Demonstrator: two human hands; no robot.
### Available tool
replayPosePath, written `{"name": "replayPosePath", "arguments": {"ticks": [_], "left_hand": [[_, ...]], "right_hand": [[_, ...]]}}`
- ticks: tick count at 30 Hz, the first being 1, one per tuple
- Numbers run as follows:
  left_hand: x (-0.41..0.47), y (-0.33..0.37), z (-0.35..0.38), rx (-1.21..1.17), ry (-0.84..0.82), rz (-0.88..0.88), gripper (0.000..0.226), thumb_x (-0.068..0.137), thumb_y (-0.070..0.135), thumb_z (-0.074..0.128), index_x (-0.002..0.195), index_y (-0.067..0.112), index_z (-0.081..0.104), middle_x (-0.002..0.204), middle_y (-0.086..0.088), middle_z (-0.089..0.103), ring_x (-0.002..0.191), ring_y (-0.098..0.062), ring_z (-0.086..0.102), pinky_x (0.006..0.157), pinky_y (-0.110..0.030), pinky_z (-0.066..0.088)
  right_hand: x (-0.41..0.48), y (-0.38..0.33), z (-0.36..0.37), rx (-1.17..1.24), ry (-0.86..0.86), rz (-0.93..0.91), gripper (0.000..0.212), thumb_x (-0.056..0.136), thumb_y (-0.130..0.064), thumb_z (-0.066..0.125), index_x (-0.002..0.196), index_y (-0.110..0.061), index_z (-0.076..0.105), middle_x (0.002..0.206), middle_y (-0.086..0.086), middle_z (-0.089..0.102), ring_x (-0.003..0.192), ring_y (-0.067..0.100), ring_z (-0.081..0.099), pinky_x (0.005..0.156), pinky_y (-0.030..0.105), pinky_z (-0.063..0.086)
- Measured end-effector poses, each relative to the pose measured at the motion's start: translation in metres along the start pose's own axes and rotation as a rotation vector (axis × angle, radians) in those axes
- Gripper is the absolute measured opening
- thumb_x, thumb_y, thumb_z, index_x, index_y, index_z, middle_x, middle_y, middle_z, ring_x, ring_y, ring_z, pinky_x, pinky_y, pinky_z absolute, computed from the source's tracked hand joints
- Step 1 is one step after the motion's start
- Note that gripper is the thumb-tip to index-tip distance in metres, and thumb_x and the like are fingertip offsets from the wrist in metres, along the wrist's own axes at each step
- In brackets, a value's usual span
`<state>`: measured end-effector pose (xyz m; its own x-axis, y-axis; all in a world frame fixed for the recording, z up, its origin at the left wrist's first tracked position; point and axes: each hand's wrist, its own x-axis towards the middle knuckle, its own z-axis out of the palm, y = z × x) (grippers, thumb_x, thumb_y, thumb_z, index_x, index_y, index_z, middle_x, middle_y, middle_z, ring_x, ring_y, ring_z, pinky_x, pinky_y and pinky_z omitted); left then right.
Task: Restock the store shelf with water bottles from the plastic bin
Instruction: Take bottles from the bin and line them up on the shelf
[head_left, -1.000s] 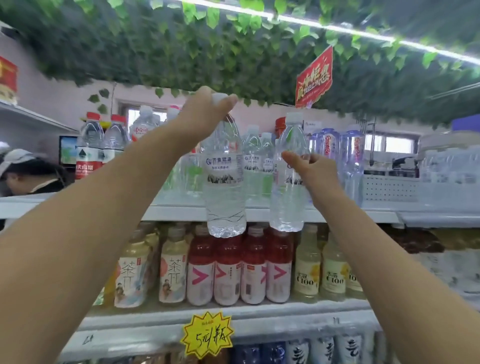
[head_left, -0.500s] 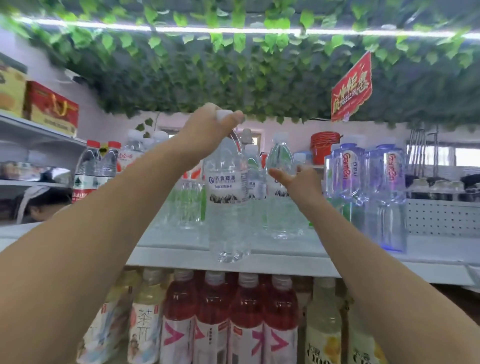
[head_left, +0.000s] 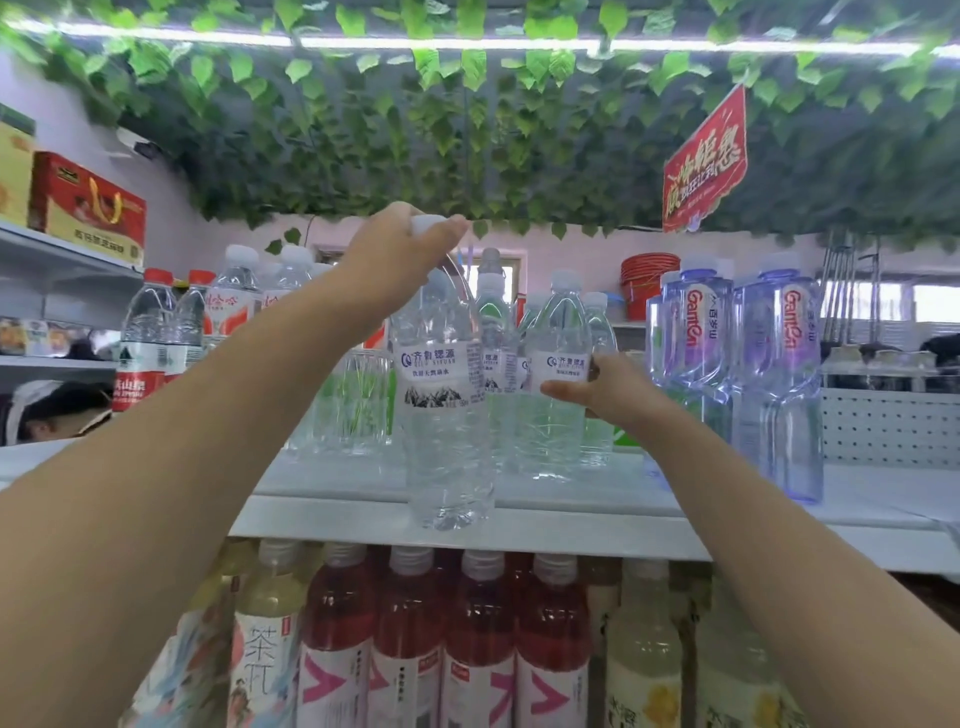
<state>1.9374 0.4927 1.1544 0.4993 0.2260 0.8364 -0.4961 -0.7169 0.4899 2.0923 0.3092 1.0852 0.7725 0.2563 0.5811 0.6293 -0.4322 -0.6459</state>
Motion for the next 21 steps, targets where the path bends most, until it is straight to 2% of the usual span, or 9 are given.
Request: {"name": "replayPosePath", "arguments": {"ticks": [3, 6, 11, 15, 21], "left_hand": [[0.000, 0.000, -0.001, -0.003, 0.004, -0.001, 0.030, 0.091, 0.044, 0.049, 0.096, 0.015, 0.050, 0.085, 0.002, 0.060, 0.087, -0.019, 0.058, 0.065, -0.024, 0.038], [0.000, 0.000, -0.001, 0.000, 0.011, 0.002, 0.032, 0.092, 0.045, 0.048, 0.100, 0.014, 0.051, 0.096, -0.006, 0.062, 0.086, -0.019, 0.057, 0.063, -0.024, 0.038], [0.000, 0.000, -0.002, 0.010, 0.017, 0.014, 0.034, 0.092, 0.045, 0.047, 0.103, 0.013, 0.050, 0.095, -0.004, 0.061, 0.084, -0.018, 0.056, 0.061, -0.023, 0.037], [-0.001, 0.001, -0.001, -0.004, 0.008, 0.021, 0.033, 0.093, 0.044, 0.047, 0.104, 0.013, 0.049, 0.079, 0.007, 0.058, 0.082, -0.016, 0.053, 0.059, -0.021, 0.037], [-0.003, 0.001, 0.000, -0.033, 0.010, 0.011, 0.034, 0.092, 0.043, 0.047, 0.105, 0.012, 0.050, 0.076, 0.009, 0.058, 0.083, -0.018, 0.055, 0.063, -0.023, 0.040]], "right_hand": [[0.004, 0.001, 0.010, -0.021, 0.072, -0.011, 0.046, 0.072, -0.038, 0.077, 0.099, -0.003, 0.064, 0.093, 0.009, 0.068, 0.079, 0.021, 0.062, 0.071, 0.032, 0.050], [0.013, 0.004, 0.022, -0.048, 0.121, 0.012, 0.064, 0.065, -0.050, 0.078, 0.106, -0.004, 0.059, 0.097, 0.011, 0.067, 0.087, 0.026, 0.063, 0.080, 0.039, 0.054], [0.023, 0.009, 0.030, -0.114, 0.155, 0.023, 0.078, 0.065, -0.051, 0.077, 0.120, -0.002, 0.051, 0.113, 0.011, 0.062, 0.100, 0.028, 0.060, 0.082, 0.036, 0.051], [0.027, 0.012, 0.030, -0.129, 0.136, 0.025, 0.080, 0.065, -0.051, 0.077, 0.122, -0.002, 0.048, 0.116, 0.012, 0.062, 0.103, 0.028, 0.060, 0.085, 0.036, 0.051], [0.026, 0.017, 0.034, -0.065, 0.158, 0.045, 0.092, 0.064, -0.052, 0.078, 0.131, -0.002, 0.038, 0.127, 0.013, 0.055, 0.113, 0.030, 0.055, 0.095, 0.045, 0.048]]}}
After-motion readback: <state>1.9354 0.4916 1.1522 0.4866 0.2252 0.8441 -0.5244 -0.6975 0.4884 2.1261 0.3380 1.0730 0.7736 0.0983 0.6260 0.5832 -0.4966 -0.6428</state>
